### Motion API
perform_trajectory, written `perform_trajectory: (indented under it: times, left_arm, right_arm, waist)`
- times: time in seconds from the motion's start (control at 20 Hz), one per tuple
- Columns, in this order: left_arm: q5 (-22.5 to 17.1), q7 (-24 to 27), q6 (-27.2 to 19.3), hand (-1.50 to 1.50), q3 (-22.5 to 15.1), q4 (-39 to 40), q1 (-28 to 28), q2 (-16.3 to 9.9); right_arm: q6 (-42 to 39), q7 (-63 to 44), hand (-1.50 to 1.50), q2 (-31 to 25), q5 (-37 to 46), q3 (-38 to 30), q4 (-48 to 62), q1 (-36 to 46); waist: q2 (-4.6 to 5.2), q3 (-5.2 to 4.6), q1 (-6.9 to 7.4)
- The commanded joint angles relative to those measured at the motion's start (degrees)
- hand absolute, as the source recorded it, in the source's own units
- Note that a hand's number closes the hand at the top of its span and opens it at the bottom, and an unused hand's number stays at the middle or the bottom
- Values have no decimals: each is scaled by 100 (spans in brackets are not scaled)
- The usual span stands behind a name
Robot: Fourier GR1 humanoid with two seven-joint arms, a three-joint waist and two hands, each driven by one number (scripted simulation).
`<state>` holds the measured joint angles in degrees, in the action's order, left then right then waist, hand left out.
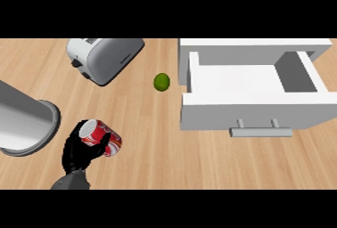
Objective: Pick up the can, place it into the drawer and close the drawer
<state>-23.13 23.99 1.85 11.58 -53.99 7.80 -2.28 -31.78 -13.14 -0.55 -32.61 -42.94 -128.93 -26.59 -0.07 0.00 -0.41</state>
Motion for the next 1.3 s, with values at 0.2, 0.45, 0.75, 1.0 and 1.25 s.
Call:
perform_trajectory:
  times: [0.2,0.45,0.75,1.0,1.25]
  left_arm:
    - [37,-513,-80,150,-411,-1050,131,70]
    - [74,-889,32,150,-668,-962,531,132]
    - [216,-1383,-407,150,-756,-1517,1132,24]
    - [576,-1870,-890,150,-1141,-2155,1199,155]
    - [774,-2708,-1403,150,-1278,-2708,1811,107]
  right_arm:
    - [369,107,-150,47,75,374,-306,-179]
    - [170,-37,-150,51,-143,43,-171,-80]
    - [347,154,-150,49,167,365,-168,-147]
    - [532,-286,-150,-171,-196,38,-296,115]
    - [841,-359,-150,49,122,465,-618,72]
  waist:
    - [-7,3,6]
    - [-4,1,-1]
    - [-5,4,-4]
    - [-3,1,18]
    - [-1,1,19]
